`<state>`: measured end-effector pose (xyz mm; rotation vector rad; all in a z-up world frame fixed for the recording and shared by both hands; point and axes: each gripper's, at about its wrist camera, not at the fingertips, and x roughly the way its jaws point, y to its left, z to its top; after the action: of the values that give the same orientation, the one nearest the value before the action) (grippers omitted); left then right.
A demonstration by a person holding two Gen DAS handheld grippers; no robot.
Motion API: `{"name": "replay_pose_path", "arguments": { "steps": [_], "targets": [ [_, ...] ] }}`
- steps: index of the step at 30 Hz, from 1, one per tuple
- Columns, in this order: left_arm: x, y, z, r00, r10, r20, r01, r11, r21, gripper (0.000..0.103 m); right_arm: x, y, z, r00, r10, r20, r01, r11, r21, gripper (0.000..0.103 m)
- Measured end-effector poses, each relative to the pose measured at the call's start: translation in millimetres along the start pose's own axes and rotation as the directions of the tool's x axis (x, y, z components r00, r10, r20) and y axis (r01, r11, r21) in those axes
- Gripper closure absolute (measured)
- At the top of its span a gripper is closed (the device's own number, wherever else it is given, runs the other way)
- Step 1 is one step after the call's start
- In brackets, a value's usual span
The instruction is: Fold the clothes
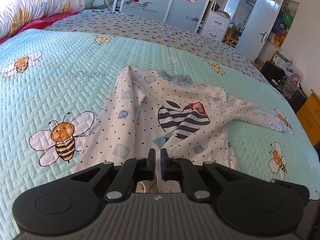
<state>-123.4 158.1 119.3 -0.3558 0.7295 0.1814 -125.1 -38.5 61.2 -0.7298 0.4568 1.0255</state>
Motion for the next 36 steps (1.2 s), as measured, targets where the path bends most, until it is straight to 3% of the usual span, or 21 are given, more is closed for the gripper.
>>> {"name": "replay_pose_path", "arguments": {
  "steps": [3,6,7,10,13,14,16,17,18,20,22,24,26,28,33,36],
  "targets": [
    [-1.2,1.2,-0.6,1.000,-0.003,-0.003,0.003,1.000,-0.007,0.099,10.0,5.3,2.4,1.000,-0.007,-0.018,0.006,0.997,-0.072,0.059],
    [-4.6,2.3,-1.5,1.000,0.000,-0.005,0.000,1.000,-0.012,0.099,20.8,14.3,4.4,0.998,-0.048,-0.036,0.043,0.989,-0.143,0.086],
    [-6.1,2.5,-2.4,1.000,0.003,-0.005,-0.003,1.000,-0.011,0.099,22.0,13.8,4.0,0.998,-0.058,-0.034,0.053,0.990,-0.134,0.101],
    [-10.4,1.2,-6.4,1.000,0.013,-0.014,-0.013,1.000,0.003,0.099,24.2,11.4,2.7,0.996,-0.087,-0.024,0.084,0.992,-0.099,0.101],
    [-18.3,3.0,-11.3,1.000,0.025,-0.017,-0.025,1.000,0.010,0.099,5.3,-9.0,0.5,0.989,-0.143,0.020,0.142,0.987,0.077,0.101],
    [-21.4,4.2,-12.9,0.999,0.028,-0.016,-0.028,1.000,0.011,0.099,-6.6,-24.7,-2.6,0.986,-0.166,0.033,0.157,0.970,0.188,0.101],
    [-29.5,8.5,-16.3,0.999,0.031,-0.015,-0.031,0.999,0.013,0.097,-39.8,-65.9,-18.1,0.973,-0.223,0.056,0.171,0.865,0.471,0.101],
    [-32.9,10.5,-18.1,0.999,0.032,-0.016,-0.032,0.999,0.013,0.094,-56.6,-87.4,-34.3,0.967,-0.246,0.062,0.156,0.769,0.620,0.101],
    [-35.9,12.4,-20.2,0.999,0.033,-0.017,-0.033,0.999,0.014,0.093,-72.4,-107.8,-52.0,0.961,-0.269,0.062,0.134,0.650,0.748,0.101],
    [-39.9,16.0,-25.5,0.999,0.036,-0.022,-0.036,0.999,0.013,0.088,-92.1,-135.7,-101.0,0.952,-0.302,0.036,0.082,0.371,0.925,0.101],
    [-40.8,18.9,-31.6,0.998,0.048,-0.035,-0.048,0.999,0.017,0.087,-87.2,-147.3,-143.9,0.966,-0.257,-0.009,0.060,0.191,0.980,0.101],
    [-42.4,21.5,-38.3,0.996,0.078,-0.042,-0.076,0.996,0.039,0.087,-72.6,-144.7,-168.0,0.976,-0.216,-0.034,0.062,0.125,0.990,0.101],
    [-43.9,24.1,-44.9,0.993,0.107,-0.049,-0.104,0.993,0.062,0.087,-56.7,-138.5,-181.2,0.981,-0.191,-0.041,0.059,0.091,0.994,0.101],
    [-45.5,26.7,-51.6,0.989,0.137,-0.055,-0.132,0.988,0.085,0.086,-50.6,-134.8,-182.1,0.978,-0.204,-0.032,0.052,0.091,0.995,0.100],
    [-43.5,32.6,-67.7,0.985,0.157,-0.071,-0.147,0.981,0.130,0.081,-48.3,-129.1,-179.8,0.974,-0.226,-0.033,0.068,0.151,0.986,0.100],
    [-33.6,20.0,-76.4,0.985,0.153,-0.085,-0.134,0.972,0.195,0.077,-48.4,-128.8,-183.7,0.975,-0.221,-0.017,0.052,0.151,0.987,0.100]
  ]
}}
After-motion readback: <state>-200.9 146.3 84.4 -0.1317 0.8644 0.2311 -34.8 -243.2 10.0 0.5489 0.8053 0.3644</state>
